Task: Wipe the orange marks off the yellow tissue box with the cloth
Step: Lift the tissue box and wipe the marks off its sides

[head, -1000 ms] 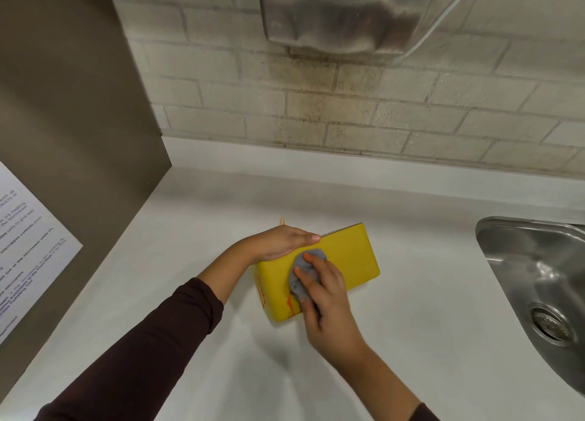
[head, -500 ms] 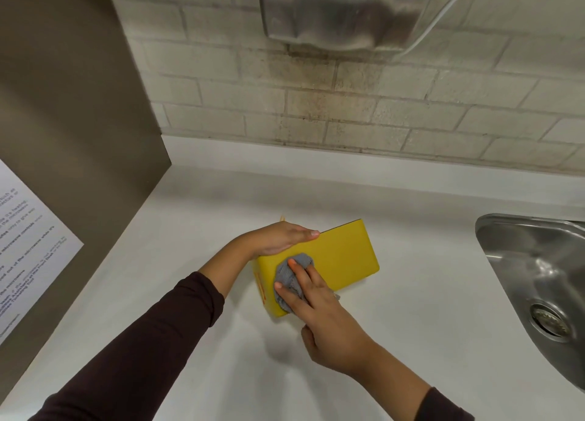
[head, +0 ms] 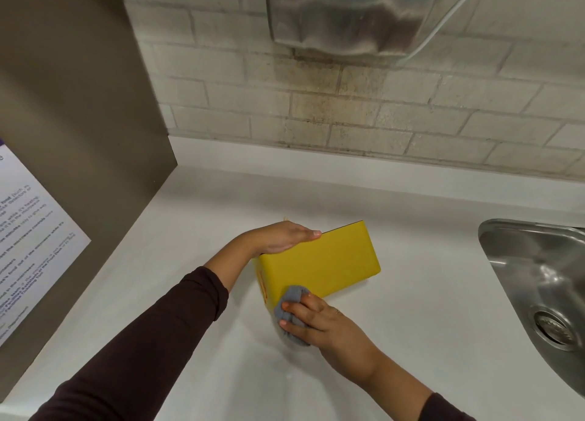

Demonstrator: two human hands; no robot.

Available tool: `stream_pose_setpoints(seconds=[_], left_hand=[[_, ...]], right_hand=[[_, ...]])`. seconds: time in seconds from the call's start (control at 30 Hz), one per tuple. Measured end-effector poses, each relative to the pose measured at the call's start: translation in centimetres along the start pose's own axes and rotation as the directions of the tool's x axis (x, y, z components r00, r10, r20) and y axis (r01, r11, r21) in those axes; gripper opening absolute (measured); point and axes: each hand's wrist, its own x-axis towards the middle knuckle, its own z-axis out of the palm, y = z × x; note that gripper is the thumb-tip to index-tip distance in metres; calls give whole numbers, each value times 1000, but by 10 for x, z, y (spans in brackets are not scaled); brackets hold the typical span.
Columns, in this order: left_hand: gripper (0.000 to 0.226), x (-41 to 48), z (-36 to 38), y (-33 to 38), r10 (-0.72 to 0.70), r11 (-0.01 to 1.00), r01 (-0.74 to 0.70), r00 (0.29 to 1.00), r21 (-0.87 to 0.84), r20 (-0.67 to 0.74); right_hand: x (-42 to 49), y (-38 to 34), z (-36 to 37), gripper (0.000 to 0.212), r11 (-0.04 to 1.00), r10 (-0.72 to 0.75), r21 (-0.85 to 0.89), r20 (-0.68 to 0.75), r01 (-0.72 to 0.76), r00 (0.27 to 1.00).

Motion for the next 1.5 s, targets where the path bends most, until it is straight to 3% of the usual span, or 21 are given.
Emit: stream_pose_setpoints(seconds=[0.13, 0.17, 0.23, 0.3, 0.37, 0.43, 0.5, 0.63, 0.8, 0.93, 1.0, 1.07, 1.13, 1.23, 1.3, 1.37, 1.43, 1.5], left_hand=[[55, -1, -3, -1, -5, 1000, 5, 1000, 19, -8], [55, -1, -3, -2, -9, 1000, 9, 1000, 15, -9], [55, -2, -4, -6, -34, 999, 34, 999, -16, -28], [57, -3, -5, -12, -83, 994, 78, 994, -75, -67], [56, -3, -4, -19, -122, 981, 107, 989, -162, -82], [53, -2, -4, -23, -137, 967, 114, 987, -228, -88], [50, -2, -2, -23, -141, 959, 109, 985, -262, -104], [57, 1, 6, -18, -152, 959, 98, 970, -265, -192], [59, -1, 11, -16, -134, 956, 55, 955, -287, -263], [53, -5, 12, -13, -115, 950, 19, 949, -311, -294], [43, -8, 12, -6, -111, 928, -2, 953, -372, -280], [34, -15, 7, 3, -130, 929, 18, 950, -370, -282], [27, -24, -2, 11, -190, 920, 90, 953, -380, -234], [15, -42, -16, 22, -231, 811, 197, 973, -550, 8], [21, -52, -20, 23, -242, 706, 257, 963, -659, 117], [57, -60, -19, 19, -294, 661, 295, 948, -690, 123], [76, -65, -16, 17, -304, 627, 307, 943, -716, 138], [74, -68, -12, 17, -297, 617, 306, 944, -725, 146]], right_hand=[[-10, -7, 3, 38, 999, -32, 44, 56, 30, 998], [-17, -9, 6, 38, 994, 8, 107, 86, -17, 996], [-29, -16, 7, 38, 911, 234, 315, 132, -264, 963], [-32, -20, 3, 36, 677, 554, 582, -1, -450, 832], [-30, -18, -2, 27, 378, 811, 842, -100, -385, 577], [-23, -12, -8, 21, 138, 913, 963, -33, -231, 407], [-17, -9, -12, 23, 27, 934, 985, 35, -168, 355], [-2, -23, -14, 25, 57, 932, 957, 51, -285, 358], [3, -47, -13, 20, 110, 879, 917, 91, -383, 469], [-2, -51, -25, 15, -6, 758, 939, 229, -345, 610], [-3, -48, -35, 23, -101, 700, 971, 224, -216, 679], [-3, -42, -48, 28, -184, 748, 982, 168, -42, 642], [-5, -30, -59, 34, -246, 836, 964, 159, 100, 524], [-12, -18, -71, 45, -321, 884, 920, 205, 226, 421], [-16, -15, -76, 42, -392, 870, 872, 249, 291, 426], [-19, -13, -76, 40, -445, 860, 822, 281, 355, 427], [-22, -13, -74, 62, -478, 846, 780, 284, 404, 452], [-25, -13, -72, 84, -495, 836, 763, 287, 416, 468]])
